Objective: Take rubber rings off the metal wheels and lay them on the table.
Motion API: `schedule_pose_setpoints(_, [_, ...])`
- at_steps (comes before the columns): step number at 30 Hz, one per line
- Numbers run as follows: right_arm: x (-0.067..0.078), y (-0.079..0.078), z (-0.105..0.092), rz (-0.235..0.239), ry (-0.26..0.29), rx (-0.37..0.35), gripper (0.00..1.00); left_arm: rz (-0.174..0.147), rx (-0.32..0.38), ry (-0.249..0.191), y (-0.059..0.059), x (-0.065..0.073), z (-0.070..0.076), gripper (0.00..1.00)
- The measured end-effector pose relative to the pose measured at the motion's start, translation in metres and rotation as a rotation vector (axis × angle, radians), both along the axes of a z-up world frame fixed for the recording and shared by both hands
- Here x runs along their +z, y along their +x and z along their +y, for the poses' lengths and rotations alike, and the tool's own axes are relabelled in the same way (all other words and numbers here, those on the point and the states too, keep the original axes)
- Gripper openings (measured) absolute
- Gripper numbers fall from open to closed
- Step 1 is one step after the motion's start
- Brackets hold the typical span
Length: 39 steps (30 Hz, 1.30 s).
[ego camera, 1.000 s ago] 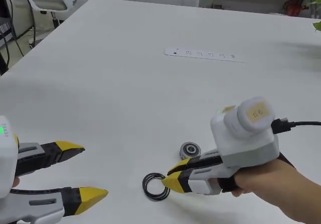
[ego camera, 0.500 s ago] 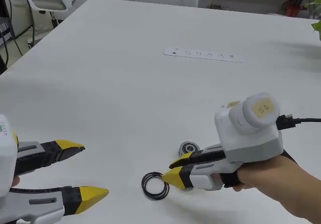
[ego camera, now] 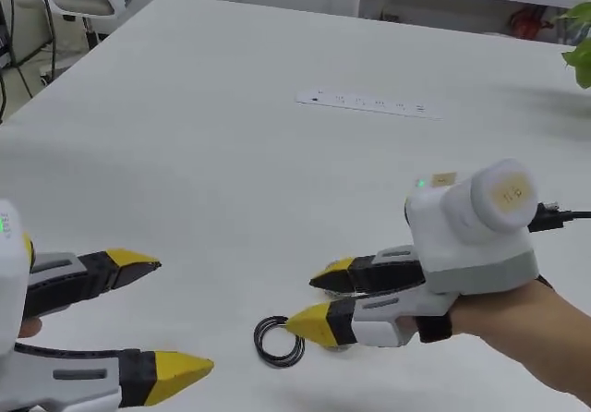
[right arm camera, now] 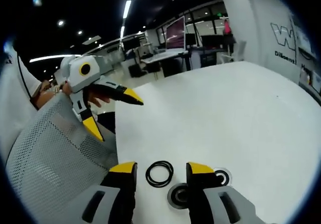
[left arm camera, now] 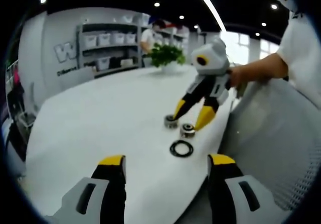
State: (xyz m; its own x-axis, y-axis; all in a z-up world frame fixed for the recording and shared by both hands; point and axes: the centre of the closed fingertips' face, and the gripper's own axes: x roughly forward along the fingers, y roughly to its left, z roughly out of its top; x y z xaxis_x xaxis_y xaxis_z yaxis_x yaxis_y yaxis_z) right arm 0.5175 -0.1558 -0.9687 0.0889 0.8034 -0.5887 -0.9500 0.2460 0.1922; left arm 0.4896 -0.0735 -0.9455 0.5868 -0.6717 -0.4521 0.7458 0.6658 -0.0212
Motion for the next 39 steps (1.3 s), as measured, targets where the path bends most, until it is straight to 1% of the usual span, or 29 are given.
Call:
schedule_pose_setpoints(3, [0.006, 0.0, -0.003, -0.018, -0.011, 0.015, 0.47, -0.005, -0.005, -0.007, 0.0, 0.004, 0.001, 0.67])
schedule_pose_setpoints(5, [0.011, 0.001, -0.006, -0.034, 0.0, 0.015, 0.51, -0.004, -0.007, -0.014, -0.001, 0.006, 0.002, 0.69])
schedule_pose_setpoints(6, [0.013, 0.001, -0.008, -0.034, 0.002, 0.015, 0.53, -0.002, -0.008, -0.015, -0.001, 0.007, 0.002, 0.7])
schedule_pose_setpoints(7, [0.015, 0.001, -0.011, -0.036, 0.001, 0.017, 0.54, 0.001, -0.009, -0.013, -0.002, 0.007, 0.003, 0.7])
schedule_pose_setpoints(10, [0.022, 0.003, -0.017, -0.05, 0.011, 0.007, 0.57, -0.006, -0.012, -0.003, -0.002, 0.01, 0.005, 0.73])
schedule_pose_setpoints(15, [0.038, 0.009, -0.031, -0.063, 0.043, -0.036, 0.63, -0.018, -0.007, -0.003, -0.001, 0.016, 0.008, 0.76])
schedule_pose_setpoints(17, [0.044, 0.01, -0.039, -0.083, 0.057, -0.047, 0.65, -0.026, -0.005, 0.001, -0.001, 0.018, 0.009, 0.76])
schedule_pose_setpoints(18, [0.049, 0.012, -0.043, -0.103, 0.068, -0.053, 0.65, -0.027, -0.006, 0.001, -0.001, 0.02, 0.01, 0.77])
schedule_pose_setpoints(20, [0.054, 0.013, -0.049, -0.106, 0.083, -0.071, 0.68, -0.028, -0.007, -0.001, -0.001, 0.022, 0.011, 0.78])
schedule_pose_setpoints(24, [0.063, 0.021, -0.067, -0.133, 0.095, -0.138, 0.79, -0.052, 0.011, -0.004, 0.001, 0.032, 0.016, 0.81])
schedule_pose_setpoints(27, [0.069, 0.023, -0.082, -0.136, 0.112, -0.174, 0.84, -0.071, 0.025, -0.004, 0.003, 0.039, 0.02, 0.83])
schedule_pose_setpoints(30, [0.071, 0.023, -0.094, -0.13, 0.128, -0.206, 0.92, -0.083, 0.04, -0.017, 0.004, 0.044, 0.023, 0.84])
schedule_pose_setpoints(32, [0.071, 0.023, -0.103, -0.127, 0.132, -0.231, 0.96, -0.084, 0.047, -0.024, 0.004, 0.046, 0.024, 0.86])
schedule_pose_setpoints(35, [0.069, 0.022, -0.114, -0.129, 0.142, -0.259, 0.99, -0.08, 0.059, -0.02, 0.004, 0.044, 0.026, 0.88])
schedule_pose_setpoints(37, [0.069, 0.019, -0.121, -0.124, 0.159, -0.278, 0.99, -0.08, 0.064, -0.014, 0.004, 0.044, 0.027, 0.9])
schedule_pose_setpoints(39, [0.064, 0.017, -0.13, -0.112, 0.152, -0.302, 0.99, -0.08, 0.062, -0.015, 0.002, 0.043, 0.027, 0.91])
